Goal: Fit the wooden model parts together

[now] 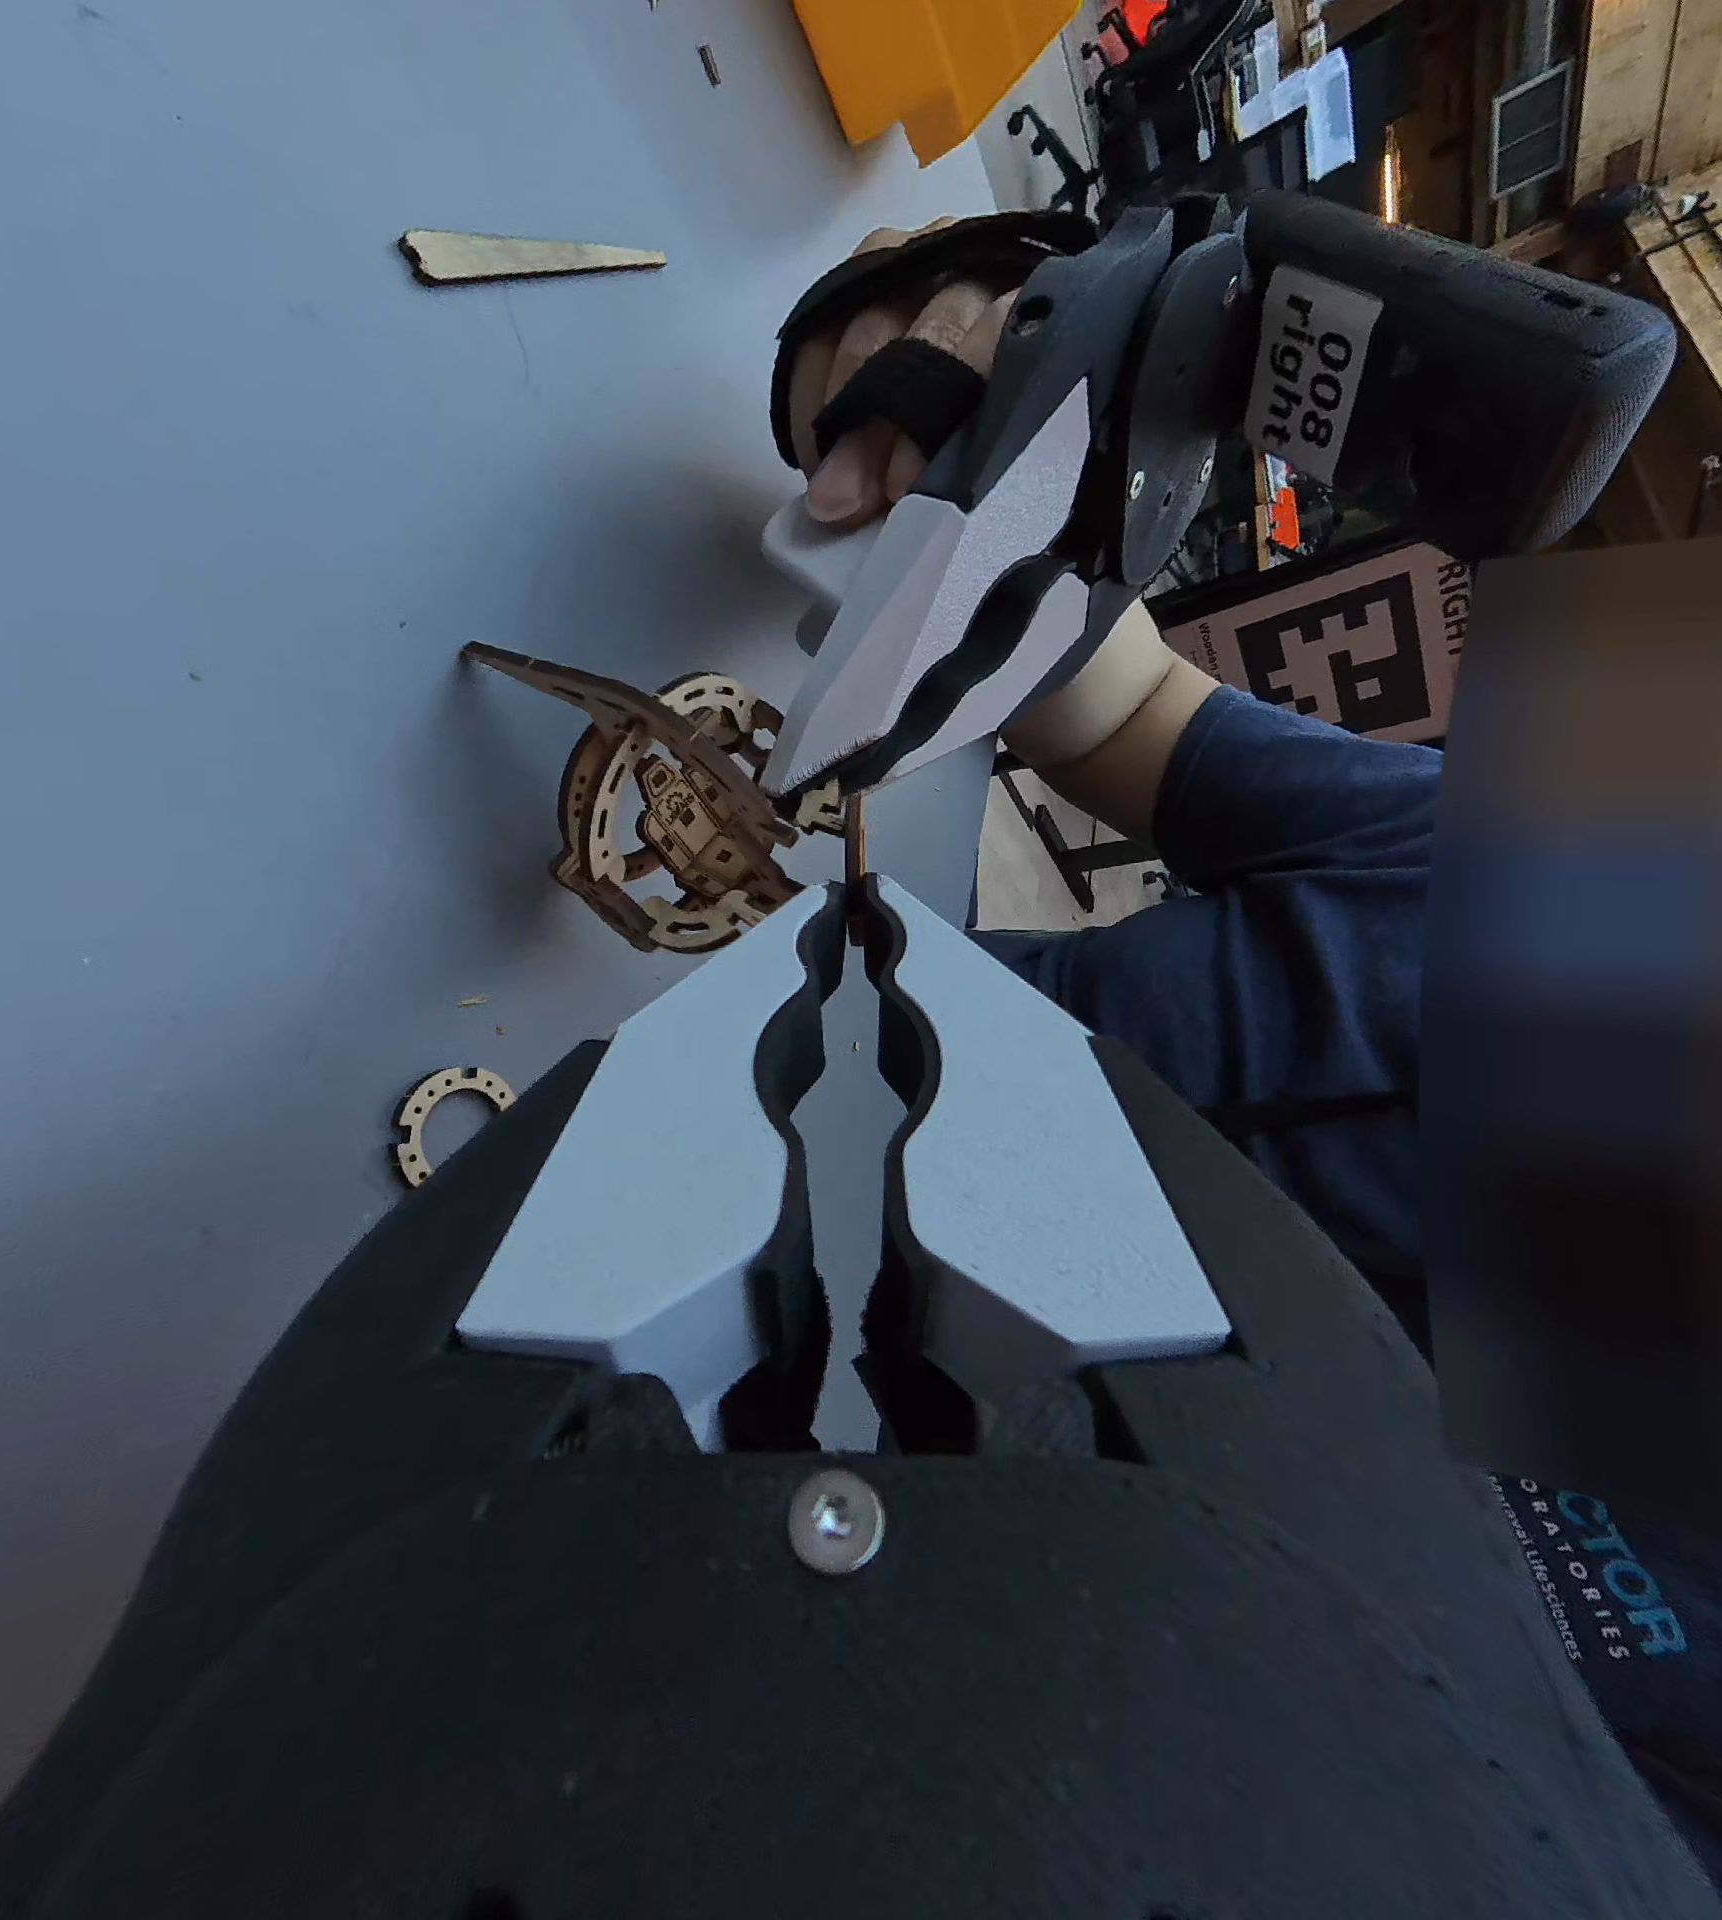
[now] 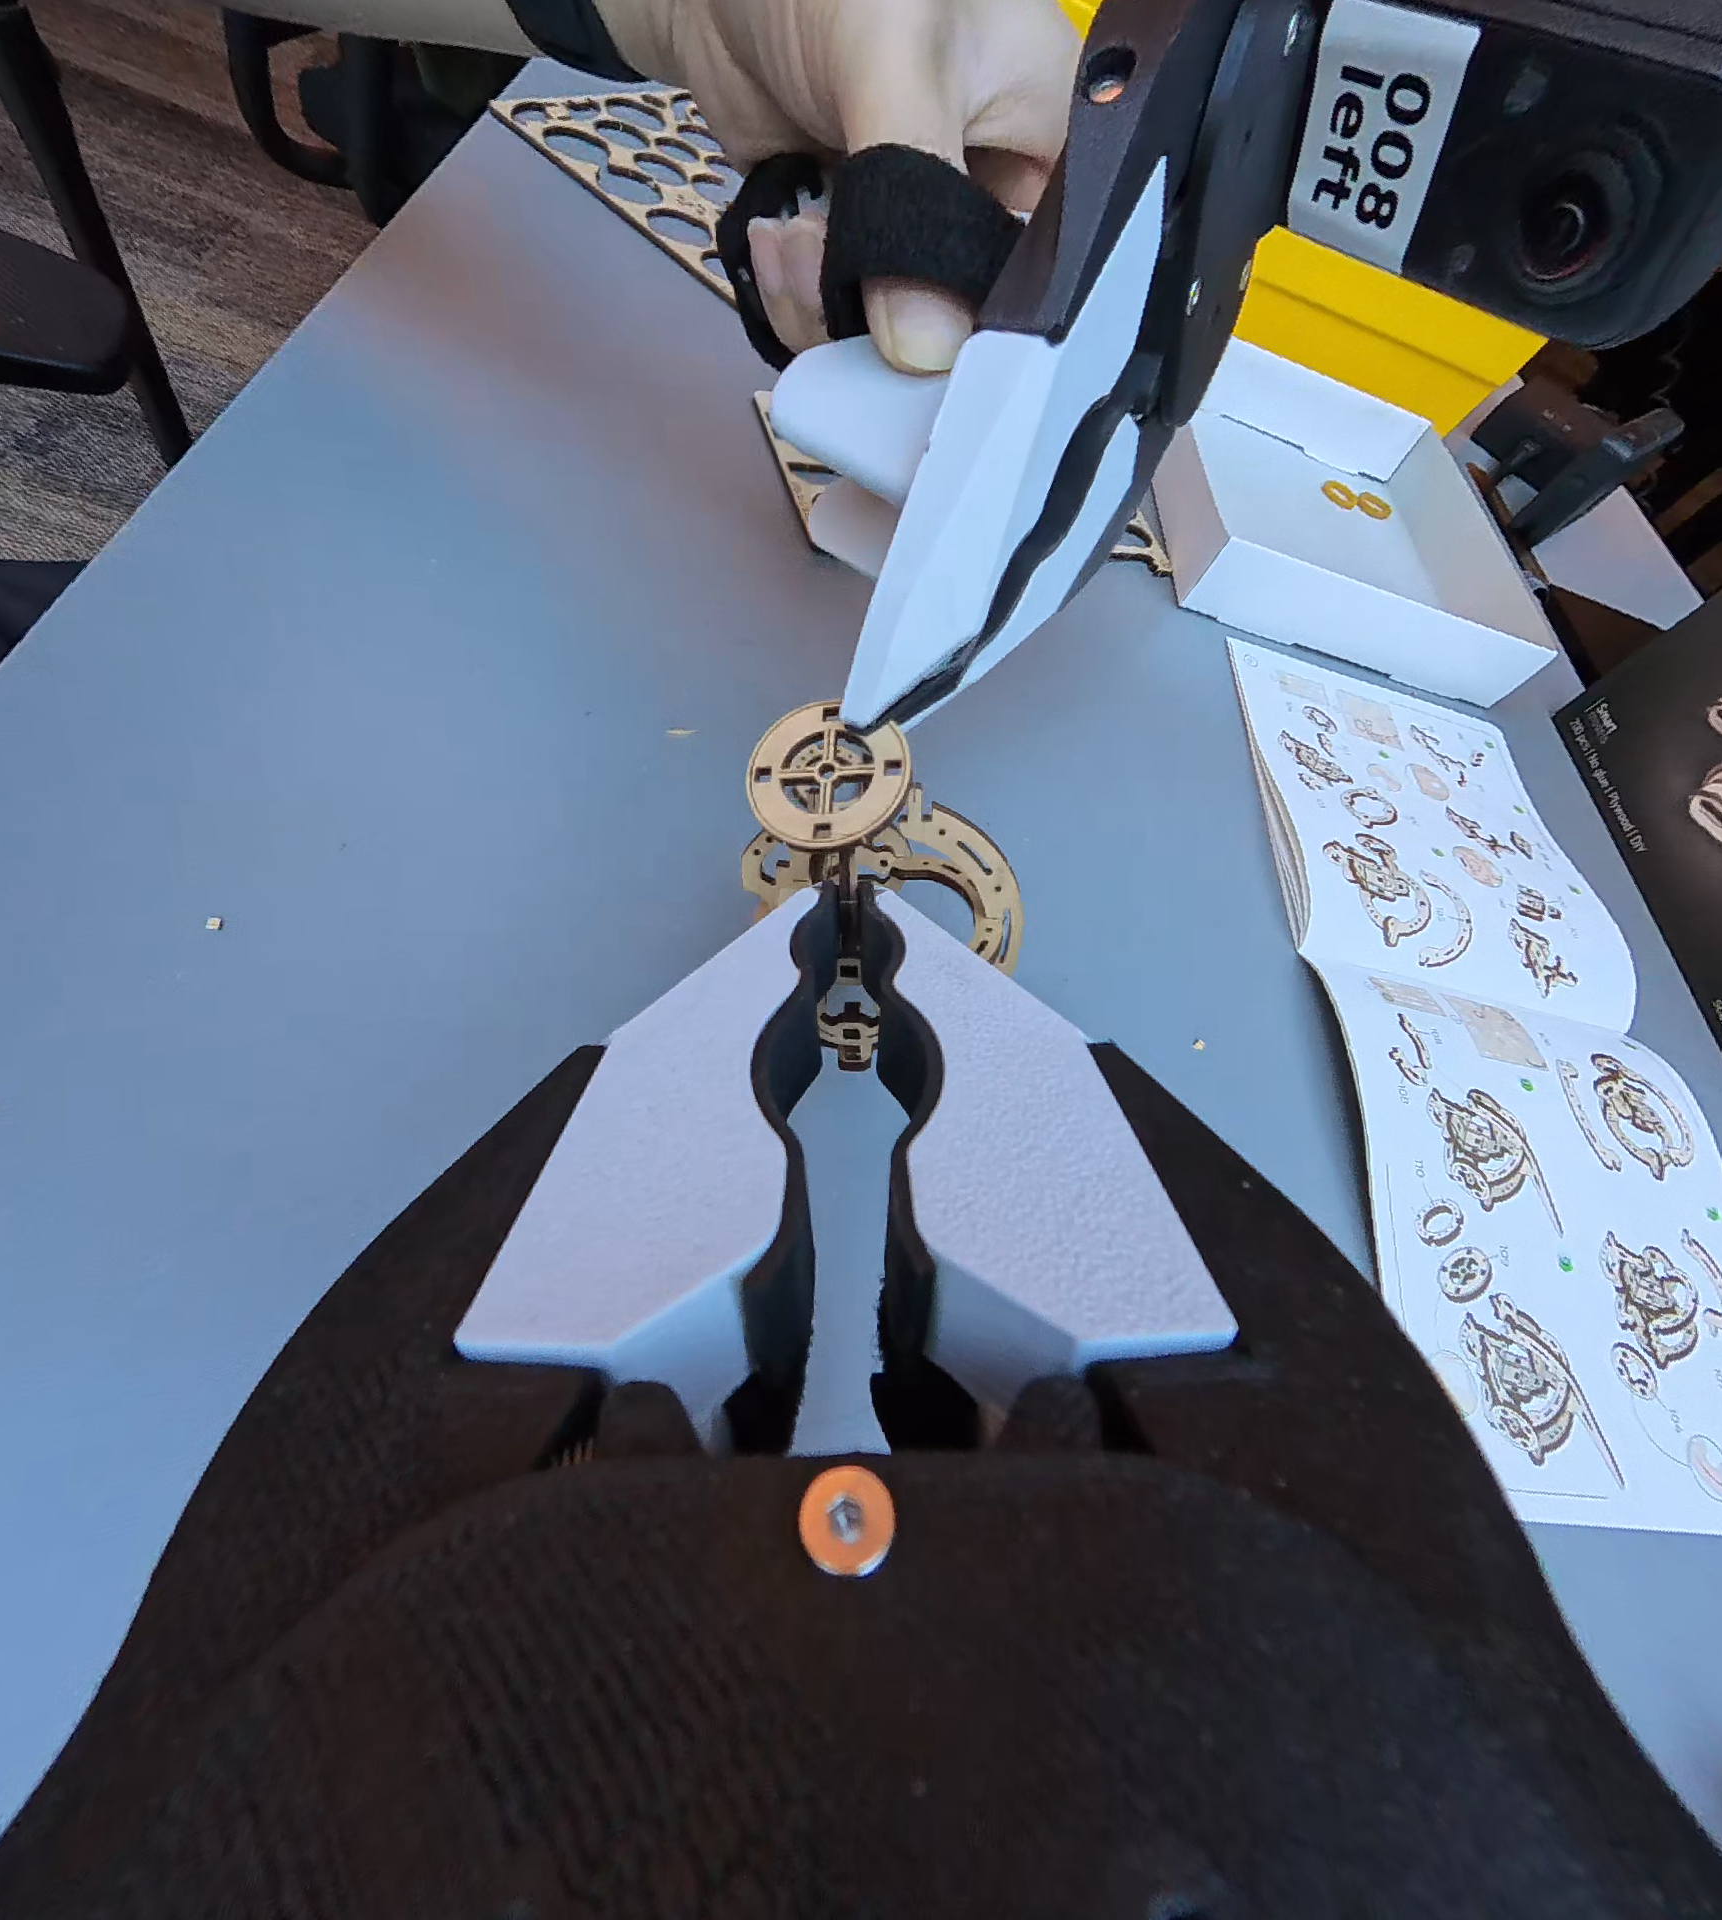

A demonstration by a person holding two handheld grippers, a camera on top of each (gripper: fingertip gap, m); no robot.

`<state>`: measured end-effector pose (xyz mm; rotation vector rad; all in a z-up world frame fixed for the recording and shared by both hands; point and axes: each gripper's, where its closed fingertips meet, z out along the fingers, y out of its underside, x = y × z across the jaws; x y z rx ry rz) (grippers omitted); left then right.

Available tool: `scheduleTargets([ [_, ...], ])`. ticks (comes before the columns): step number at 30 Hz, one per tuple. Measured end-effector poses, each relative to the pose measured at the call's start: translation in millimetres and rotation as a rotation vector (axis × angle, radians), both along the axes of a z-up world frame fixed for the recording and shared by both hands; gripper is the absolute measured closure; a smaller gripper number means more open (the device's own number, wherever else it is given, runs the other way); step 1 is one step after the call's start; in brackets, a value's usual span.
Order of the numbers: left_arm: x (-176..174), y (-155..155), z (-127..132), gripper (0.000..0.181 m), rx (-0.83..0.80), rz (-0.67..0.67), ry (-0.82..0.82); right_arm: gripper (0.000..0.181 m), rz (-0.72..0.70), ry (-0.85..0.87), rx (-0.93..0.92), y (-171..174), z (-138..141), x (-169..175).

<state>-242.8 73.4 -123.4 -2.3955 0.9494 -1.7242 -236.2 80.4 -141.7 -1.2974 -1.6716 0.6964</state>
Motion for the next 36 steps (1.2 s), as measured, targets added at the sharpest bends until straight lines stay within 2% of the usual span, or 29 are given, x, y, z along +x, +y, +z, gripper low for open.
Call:
scheduleTargets([
  [20,-4,4,-8,0.180,-0.070,0.056,-0.078,0.180,0.015,0.014,-0.024,0,-6,3],
  [23,-4,3,1,0.180,-0.093,0.056,-0.135,0.180,0.005,0.006,-0.004,0,-5,3],
  [28,-16,7,16,0.180,-0.042,0.094,-0.176,0.181,0.013,0.025,0.032,-4,2,0],
  [32,-29,6,32,0.181,-0.014,0.119,-0.222,0.181,0.044,0.133,-0.099,-6,10,-8],
  [36,-38,1,34,0.180,-0.004,0.135,-0.240,0.181,0.074,0.215,-0.178,-7,18,-9],
])
